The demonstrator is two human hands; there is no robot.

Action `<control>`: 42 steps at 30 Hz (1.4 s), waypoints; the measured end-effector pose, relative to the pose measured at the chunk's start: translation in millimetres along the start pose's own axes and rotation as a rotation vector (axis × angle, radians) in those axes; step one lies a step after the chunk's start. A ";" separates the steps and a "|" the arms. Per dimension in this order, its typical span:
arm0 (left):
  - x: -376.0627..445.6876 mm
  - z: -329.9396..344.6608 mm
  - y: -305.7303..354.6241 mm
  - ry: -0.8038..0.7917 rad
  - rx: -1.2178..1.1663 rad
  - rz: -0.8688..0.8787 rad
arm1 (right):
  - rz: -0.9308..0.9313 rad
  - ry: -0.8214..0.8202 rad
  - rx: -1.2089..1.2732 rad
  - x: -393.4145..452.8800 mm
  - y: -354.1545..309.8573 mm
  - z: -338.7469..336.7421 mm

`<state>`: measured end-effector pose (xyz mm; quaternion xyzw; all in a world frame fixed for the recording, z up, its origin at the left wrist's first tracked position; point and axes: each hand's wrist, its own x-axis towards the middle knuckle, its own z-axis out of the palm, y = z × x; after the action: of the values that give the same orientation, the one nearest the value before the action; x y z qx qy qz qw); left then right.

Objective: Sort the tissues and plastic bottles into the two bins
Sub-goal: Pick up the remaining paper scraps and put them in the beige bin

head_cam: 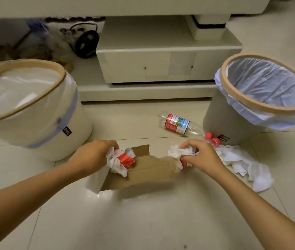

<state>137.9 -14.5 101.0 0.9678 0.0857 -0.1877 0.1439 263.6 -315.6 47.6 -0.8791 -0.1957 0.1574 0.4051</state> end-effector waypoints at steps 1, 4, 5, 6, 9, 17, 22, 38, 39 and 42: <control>-5.0 -8.9 -7.2 0.033 -0.013 -0.007 | -0.017 0.008 -0.006 4.2 -7.8 -1.9; -18.7 -35.4 -28.0 0.207 -0.066 -0.065 | -0.095 0.037 -0.020 17.7 -39.8 -7.5; -22.9 -45.4 -34.0 0.240 -0.070 -0.085 | -0.130 0.045 -0.027 22.3 -51.9 -9.5; -26.7 -55.8 -39.7 0.258 -0.084 -0.087 | -0.168 0.056 -0.038 27.2 -64.2 -11.4; -36.4 -86.9 -55.8 0.357 -0.240 -0.057 | -0.281 0.072 -0.071 42.6 -103.1 -15.7; -62.3 -142.6 -83.8 0.647 -0.672 -0.195 | -0.495 0.109 -0.100 65.2 -209.1 -7.6; -59.3 -163.9 -123.1 0.823 -0.888 -0.291 | -0.596 0.108 -0.130 68.2 -263.3 6.3; -28.5 -152.9 -179.9 0.637 -0.730 -0.597 | -0.659 0.046 -0.167 80.6 -336.2 88.9; -28.5 -153.2 -180.2 0.606 -0.732 -0.558 | -0.655 0.040 -0.164 81.4 -339.7 94.4; -31.5 -153.9 -182.3 0.481 -0.738 -0.445 | -0.631 0.028 -0.176 86.2 -349.4 112.1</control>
<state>121.2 202.0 205.0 0.8263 0.3820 0.0577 0.4098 214.5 6.0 238.0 -0.8089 -0.4654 -0.0055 0.3592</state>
